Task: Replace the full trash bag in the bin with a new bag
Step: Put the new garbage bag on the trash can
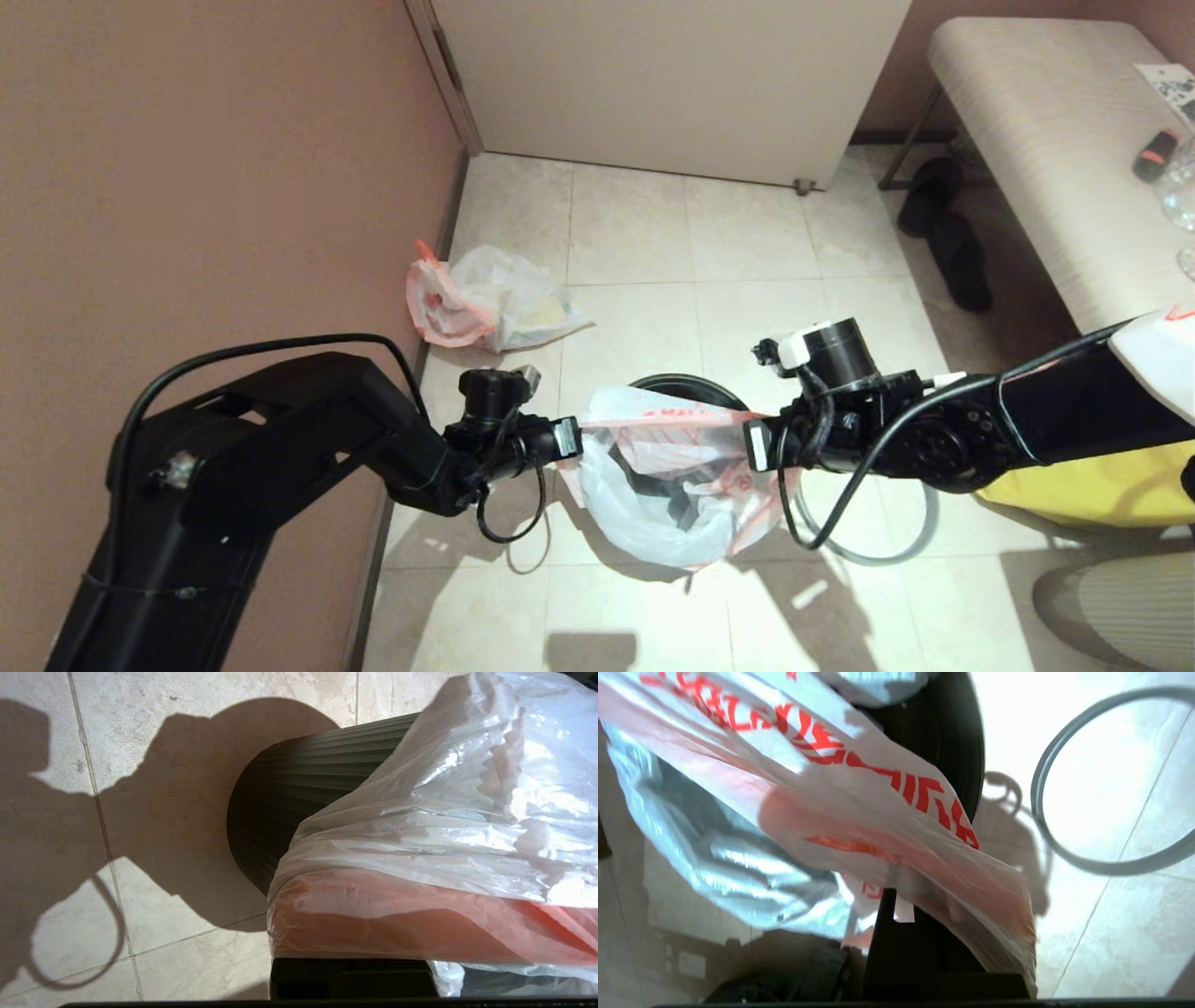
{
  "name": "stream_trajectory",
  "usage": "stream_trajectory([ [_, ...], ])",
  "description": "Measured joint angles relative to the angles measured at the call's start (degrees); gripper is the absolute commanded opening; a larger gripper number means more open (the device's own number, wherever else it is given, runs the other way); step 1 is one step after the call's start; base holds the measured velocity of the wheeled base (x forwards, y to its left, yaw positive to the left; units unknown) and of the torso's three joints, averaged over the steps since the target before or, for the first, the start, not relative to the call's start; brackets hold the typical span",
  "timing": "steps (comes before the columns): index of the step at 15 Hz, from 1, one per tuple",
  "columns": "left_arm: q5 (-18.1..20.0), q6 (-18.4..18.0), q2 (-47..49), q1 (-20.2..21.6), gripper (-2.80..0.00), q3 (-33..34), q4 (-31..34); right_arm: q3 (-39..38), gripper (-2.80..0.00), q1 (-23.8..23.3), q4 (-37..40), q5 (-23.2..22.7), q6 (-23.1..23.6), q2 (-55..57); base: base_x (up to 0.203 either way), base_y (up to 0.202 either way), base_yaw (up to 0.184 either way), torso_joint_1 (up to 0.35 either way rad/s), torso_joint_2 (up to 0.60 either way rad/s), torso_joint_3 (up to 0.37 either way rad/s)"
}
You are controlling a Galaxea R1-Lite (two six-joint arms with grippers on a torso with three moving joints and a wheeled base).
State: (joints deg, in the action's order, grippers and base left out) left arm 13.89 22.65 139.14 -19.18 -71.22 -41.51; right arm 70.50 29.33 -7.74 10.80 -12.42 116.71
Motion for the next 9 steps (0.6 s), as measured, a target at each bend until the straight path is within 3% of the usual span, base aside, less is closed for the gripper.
stream_trajectory([
  [9,-0.11,-0.19,0.05,-0.06,-2.80,-0.04,0.00,9.13,-2.80,-7.81,-1.37,0.74,2.32,7.16,0.000,0.000,0.000,0.000,0.00,0.000],
])
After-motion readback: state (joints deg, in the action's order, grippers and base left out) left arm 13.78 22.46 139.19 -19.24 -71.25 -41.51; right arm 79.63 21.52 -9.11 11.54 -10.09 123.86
